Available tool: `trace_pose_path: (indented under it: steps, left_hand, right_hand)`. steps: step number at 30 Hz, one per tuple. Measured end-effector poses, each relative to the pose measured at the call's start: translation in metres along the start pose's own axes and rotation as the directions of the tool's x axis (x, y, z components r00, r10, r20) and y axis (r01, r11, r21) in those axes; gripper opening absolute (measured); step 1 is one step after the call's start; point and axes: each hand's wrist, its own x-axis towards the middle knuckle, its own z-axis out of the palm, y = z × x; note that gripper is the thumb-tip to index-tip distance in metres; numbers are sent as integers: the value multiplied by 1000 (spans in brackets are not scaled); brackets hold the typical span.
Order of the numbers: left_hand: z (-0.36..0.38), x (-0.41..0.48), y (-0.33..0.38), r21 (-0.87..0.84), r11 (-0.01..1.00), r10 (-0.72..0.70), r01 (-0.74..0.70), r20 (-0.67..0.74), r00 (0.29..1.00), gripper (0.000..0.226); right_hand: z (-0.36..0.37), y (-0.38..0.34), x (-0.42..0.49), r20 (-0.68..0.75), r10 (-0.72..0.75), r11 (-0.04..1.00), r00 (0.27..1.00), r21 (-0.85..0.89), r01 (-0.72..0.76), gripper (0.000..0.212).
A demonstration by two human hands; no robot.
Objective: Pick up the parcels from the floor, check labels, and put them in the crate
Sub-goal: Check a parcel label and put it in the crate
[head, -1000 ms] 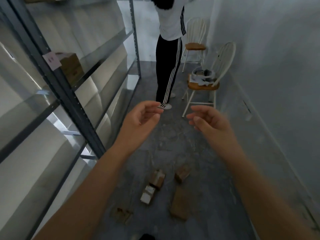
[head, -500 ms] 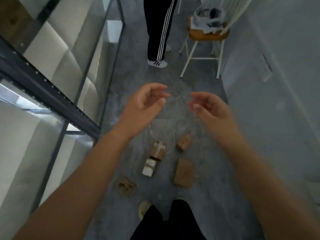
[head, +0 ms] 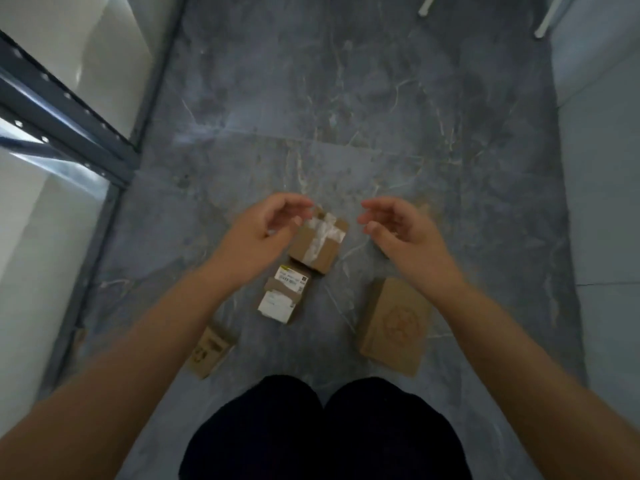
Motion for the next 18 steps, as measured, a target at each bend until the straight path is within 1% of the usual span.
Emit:
trace_pose_path:
  steps: [2,4,6,8,10,12,14,15,17,18]
  left_hand:
    - [13,10,-53,34,998,-54,54,12,998,30]
    - [24,16,-104,48,990,-132,131,-1,991,24]
    - [33,20,-151,58,973,-223,224,-38,974,24]
    - [44,20,-196,71,943,-320,325,-70,945,29]
    - [54,16,-233,91,892,-435,443,-95,895,42]
    - [62,11,-258,57,824,-560,564,-68,825,53]
    - [72,7,-270,29,760,-649,649,-15,760,57]
    - [77,6,-271,-3,746,-666,666,9,746,55]
    - [87,7,-270,-74,746,-662,662,25,749,47]
    - [90,7,-267,-94,751,-655,654,22,755,44]
  right_hand:
    - [21,55,20,50,69,996,996,-58,-66,35]
    - [42,103,38,113,164,984,980,-89,-154,28]
    - [65,146,51,177,275,961,945,-85,-264,19]
    - [90,185,59,260,436,900,862,-145,-412,21]
    - [114,222,61,288,575,818,766,-216,-533,28]
    - [134,247,60,327,617,786,715,-232,-572,34]
    - [147,262,59,372,632,769,680,-196,-608,38]
    - [152,263,58,385,638,756,667,-154,-636,36]
    - [159,262,58,393,646,733,655,-78,-676,26]
    - [160,260,58,385,652,725,653,-66,-685,26]
